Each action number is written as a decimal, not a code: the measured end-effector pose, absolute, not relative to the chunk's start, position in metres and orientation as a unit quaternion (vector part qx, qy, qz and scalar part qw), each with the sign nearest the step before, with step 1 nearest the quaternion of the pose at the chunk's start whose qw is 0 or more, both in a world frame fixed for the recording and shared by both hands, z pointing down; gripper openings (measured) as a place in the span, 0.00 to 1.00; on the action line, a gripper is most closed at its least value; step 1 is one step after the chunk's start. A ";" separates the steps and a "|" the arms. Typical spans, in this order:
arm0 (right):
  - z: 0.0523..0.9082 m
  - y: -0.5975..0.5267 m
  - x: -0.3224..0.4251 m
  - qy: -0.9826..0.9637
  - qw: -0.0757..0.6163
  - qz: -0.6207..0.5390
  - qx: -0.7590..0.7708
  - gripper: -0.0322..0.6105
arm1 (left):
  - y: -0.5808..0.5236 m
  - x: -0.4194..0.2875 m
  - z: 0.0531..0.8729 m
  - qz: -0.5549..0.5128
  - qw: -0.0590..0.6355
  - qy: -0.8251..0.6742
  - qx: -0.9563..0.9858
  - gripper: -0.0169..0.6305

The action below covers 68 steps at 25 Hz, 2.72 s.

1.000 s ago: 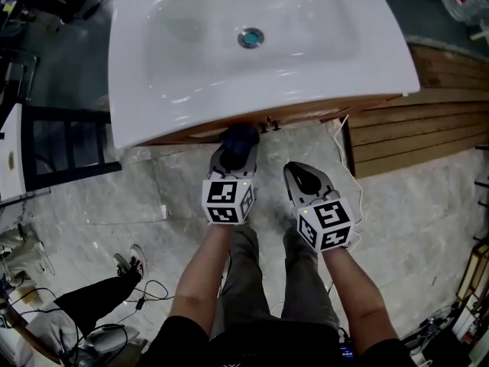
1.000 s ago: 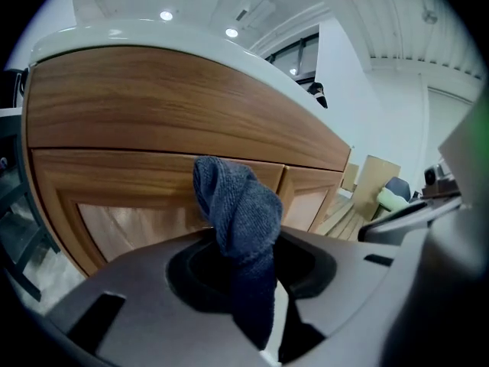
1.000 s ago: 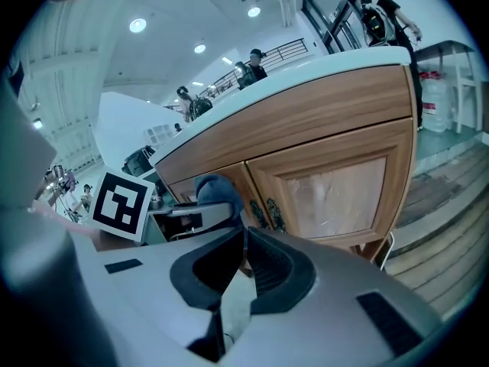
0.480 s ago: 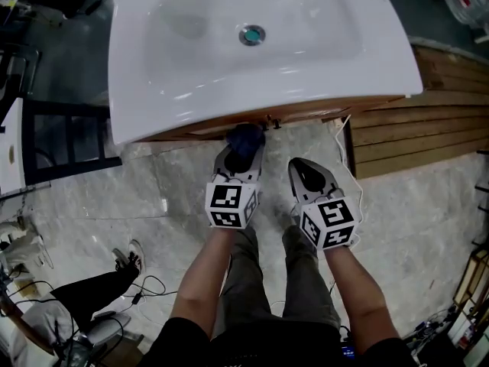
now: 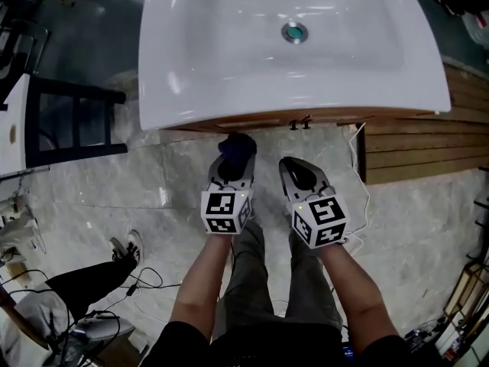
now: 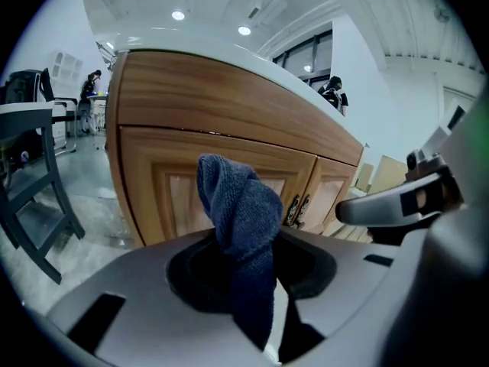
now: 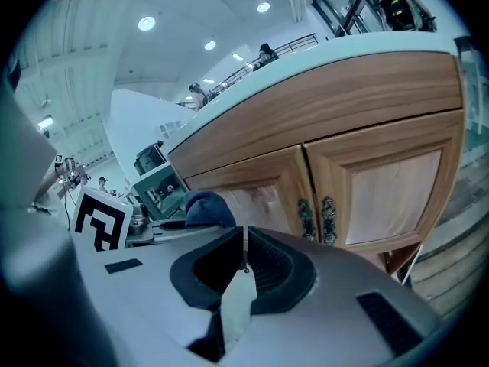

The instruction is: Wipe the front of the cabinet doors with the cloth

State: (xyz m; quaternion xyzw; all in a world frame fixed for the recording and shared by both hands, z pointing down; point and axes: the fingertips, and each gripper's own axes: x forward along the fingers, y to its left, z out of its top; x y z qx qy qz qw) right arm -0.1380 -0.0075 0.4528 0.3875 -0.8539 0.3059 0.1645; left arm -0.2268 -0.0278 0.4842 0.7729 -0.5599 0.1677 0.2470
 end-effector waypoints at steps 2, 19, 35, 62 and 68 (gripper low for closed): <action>0.455 -0.006 -0.153 -0.857 0.168 0.305 0.379 0.12 | -0.024 -0.244 0.489 0.170 0.250 -0.567 0.766 0.23; 0.470 -0.004 -0.215 -0.860 0.191 0.308 0.360 0.12 | -0.034 -0.336 0.513 0.192 0.247 -0.603 0.734 0.23; 0.478 -0.014 -0.166 -0.847 0.184 0.311 0.390 0.12 | -0.059 -0.275 0.517 0.202 0.230 -0.563 0.768 0.23; 0.492 -0.013 -0.041 -0.816 0.175 0.331 0.441 0.12 | -0.073 -0.128 0.515 0.202 0.209 -0.517 0.805 0.23; 0.492 -0.016 -0.065 -0.821 0.178 0.329 0.430 0.12 | -0.065 -0.148 0.511 0.200 0.203 -0.515 0.808 0.23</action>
